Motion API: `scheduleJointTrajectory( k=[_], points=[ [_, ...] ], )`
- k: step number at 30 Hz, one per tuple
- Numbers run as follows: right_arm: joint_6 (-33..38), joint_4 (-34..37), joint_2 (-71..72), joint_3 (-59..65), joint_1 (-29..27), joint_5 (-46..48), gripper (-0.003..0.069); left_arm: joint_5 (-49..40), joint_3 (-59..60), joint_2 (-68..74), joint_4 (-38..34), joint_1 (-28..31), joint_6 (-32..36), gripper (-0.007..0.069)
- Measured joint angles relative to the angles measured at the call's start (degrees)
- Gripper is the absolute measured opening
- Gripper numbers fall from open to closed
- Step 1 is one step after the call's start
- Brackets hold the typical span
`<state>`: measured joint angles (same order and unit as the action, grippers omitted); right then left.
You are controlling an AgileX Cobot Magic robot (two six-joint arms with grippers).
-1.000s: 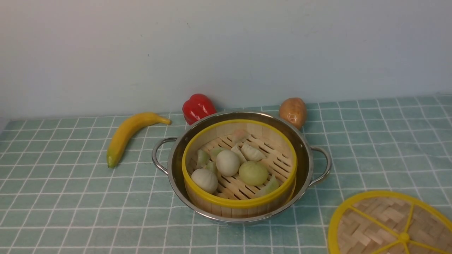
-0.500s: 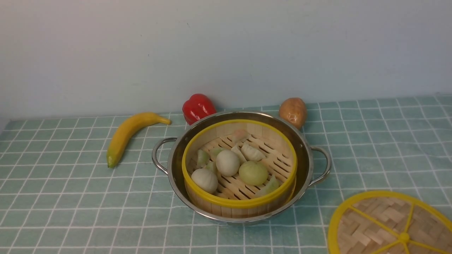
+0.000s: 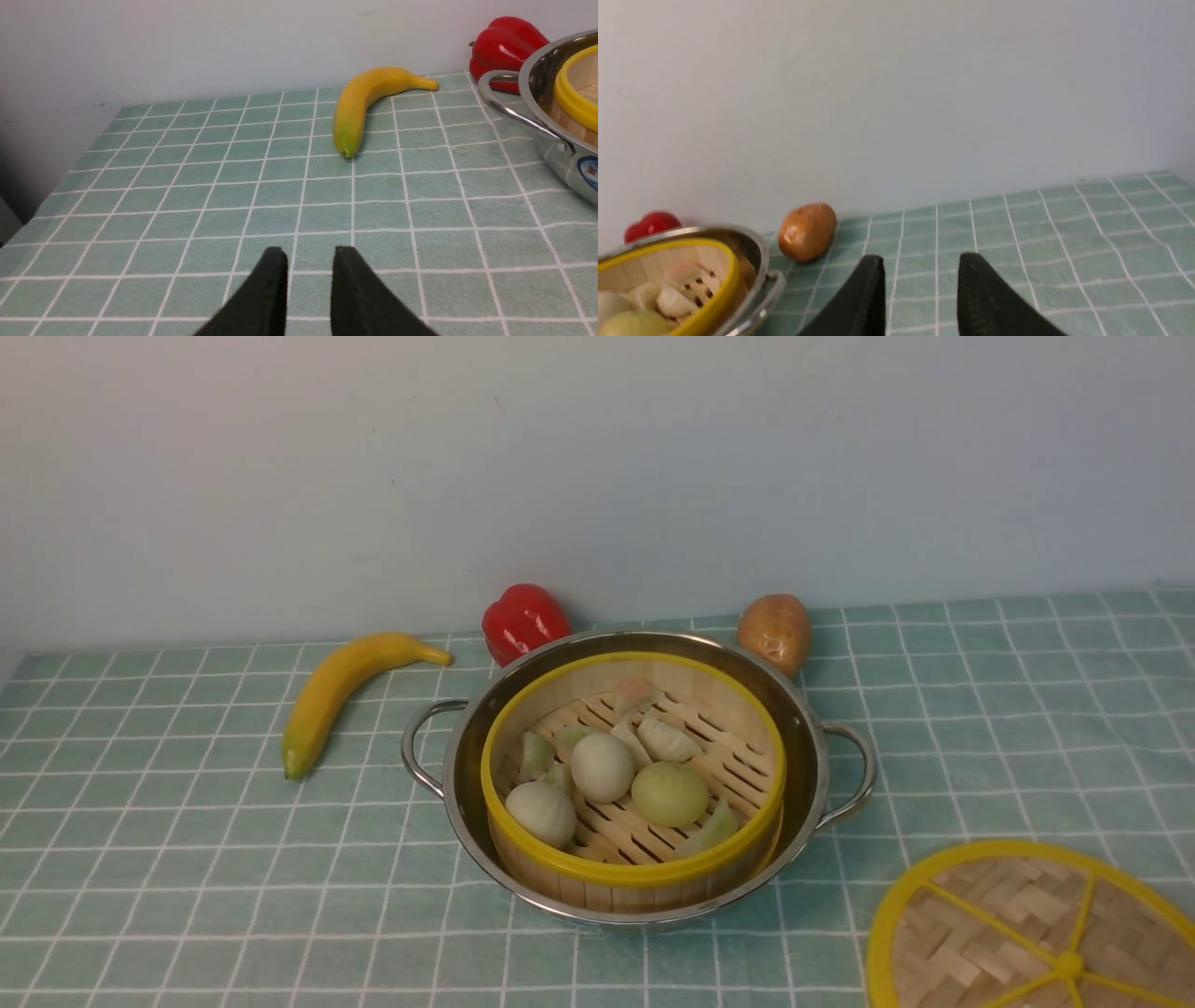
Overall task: Place the steamer in the pot on the blue tablecloth, and put the lid on the steamer.
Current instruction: 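Move the gripper down to the bamboo steamer lid and grasp its center knob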
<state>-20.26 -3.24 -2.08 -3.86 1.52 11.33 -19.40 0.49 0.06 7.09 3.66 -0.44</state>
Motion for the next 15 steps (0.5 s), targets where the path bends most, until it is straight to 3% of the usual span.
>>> scheduleJointTrajectory(
  k=[9, 15],
  points=[
    [-0.3, 1.9, -1.9, -16.1, 0.0, 12.9, 0.024, 0.0, 0.0, 0.0, 0.0, 0.0, 0.0, 0.0158],
    [-0.5, 8.8, -2.1, -17.4, 0.0, 9.8, 0.024, 0.0, 0.0, 0.0, 0.0, 0.0, 0.0, 0.017]
  ],
)
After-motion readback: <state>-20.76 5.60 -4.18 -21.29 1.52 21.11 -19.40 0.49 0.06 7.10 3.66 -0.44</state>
